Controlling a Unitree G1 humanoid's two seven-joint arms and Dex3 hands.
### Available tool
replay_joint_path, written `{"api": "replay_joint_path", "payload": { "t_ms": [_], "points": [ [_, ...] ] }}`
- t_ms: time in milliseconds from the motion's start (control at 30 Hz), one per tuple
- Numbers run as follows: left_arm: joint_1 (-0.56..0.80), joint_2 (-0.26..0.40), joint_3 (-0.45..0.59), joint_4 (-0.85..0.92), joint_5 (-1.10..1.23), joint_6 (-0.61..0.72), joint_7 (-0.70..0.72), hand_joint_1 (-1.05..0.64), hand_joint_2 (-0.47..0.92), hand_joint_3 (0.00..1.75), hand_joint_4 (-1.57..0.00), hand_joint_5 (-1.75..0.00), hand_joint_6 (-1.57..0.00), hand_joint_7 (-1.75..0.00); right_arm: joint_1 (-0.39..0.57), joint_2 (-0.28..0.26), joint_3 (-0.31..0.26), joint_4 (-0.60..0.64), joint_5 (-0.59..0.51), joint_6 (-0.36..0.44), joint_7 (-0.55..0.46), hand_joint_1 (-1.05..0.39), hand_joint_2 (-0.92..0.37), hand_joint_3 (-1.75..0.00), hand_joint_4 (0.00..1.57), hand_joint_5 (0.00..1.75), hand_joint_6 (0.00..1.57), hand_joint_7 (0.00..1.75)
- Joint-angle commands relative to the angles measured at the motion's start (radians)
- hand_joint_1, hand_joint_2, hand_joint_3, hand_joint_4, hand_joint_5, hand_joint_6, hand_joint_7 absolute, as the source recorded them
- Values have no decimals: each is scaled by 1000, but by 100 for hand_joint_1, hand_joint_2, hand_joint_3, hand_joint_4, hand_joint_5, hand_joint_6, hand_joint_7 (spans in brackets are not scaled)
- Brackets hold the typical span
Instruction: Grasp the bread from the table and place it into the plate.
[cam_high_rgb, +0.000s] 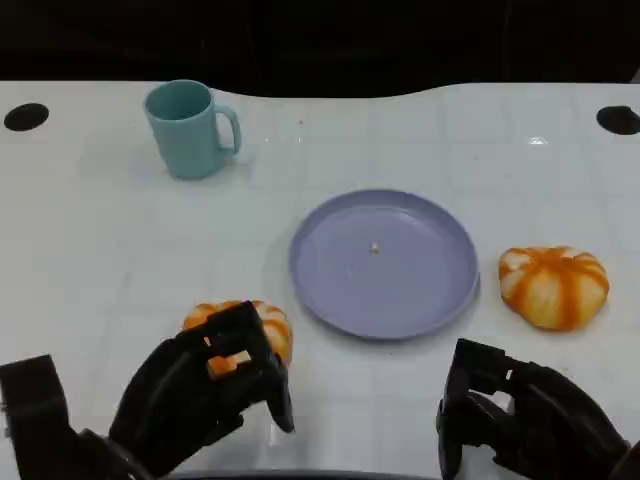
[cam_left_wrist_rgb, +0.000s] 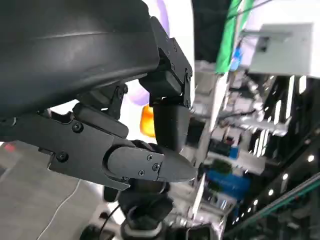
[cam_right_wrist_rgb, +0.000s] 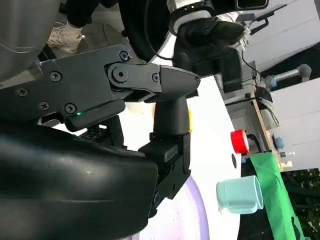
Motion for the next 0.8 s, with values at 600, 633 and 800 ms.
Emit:
{"api": "replay_joint_path", "payload": {
  "t_ms": [600, 633, 800],
  "points": [
    [7, 285, -42, -267, 839, -264, 389, -72, 92, 9, -33, -62, -34, 0, 4, -17, 5, -21, -6, 9, -11, -50, -92, -39, 59, 175, 43, 166],
    [7, 297, -49, -291, 885, -248, 400, -73, 92, 9, -32, -53, -32, 0, 4, -18, 6, -22, -7, 11, -13, -49, -92, -40, 59, 175, 43, 167],
    [-18, 354, -102, -357, 1099, -182, 435, -77, 92, 8, -32, -34, -27, 0, 4, -20, 6, -23, -4, 20, -17, -50, -92, -39, 60, 175, 44, 166]
  ]
}}
